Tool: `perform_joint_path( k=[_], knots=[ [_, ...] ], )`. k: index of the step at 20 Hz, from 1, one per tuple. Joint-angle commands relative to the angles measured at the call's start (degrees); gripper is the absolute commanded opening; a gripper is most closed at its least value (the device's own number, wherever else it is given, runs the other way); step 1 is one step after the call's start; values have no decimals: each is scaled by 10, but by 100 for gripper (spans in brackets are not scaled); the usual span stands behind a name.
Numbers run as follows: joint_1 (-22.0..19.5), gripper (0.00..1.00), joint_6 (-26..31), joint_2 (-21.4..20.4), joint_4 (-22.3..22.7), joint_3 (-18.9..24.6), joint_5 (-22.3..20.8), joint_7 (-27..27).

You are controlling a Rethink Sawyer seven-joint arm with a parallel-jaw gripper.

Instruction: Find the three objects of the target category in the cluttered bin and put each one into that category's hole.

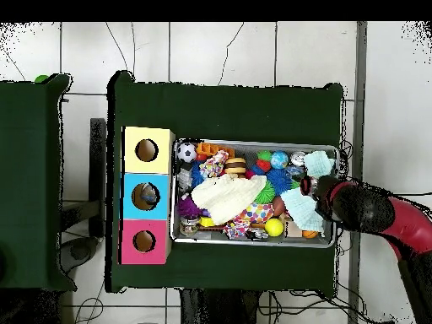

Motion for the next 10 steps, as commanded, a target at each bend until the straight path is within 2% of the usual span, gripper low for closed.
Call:
perform_joint_path(
  k=[1,10],
  knots=[
    [11,100,43,-19,14,19,13,-43],
    [23,100,-3,12,3,6,-3,-32]
  ],
)
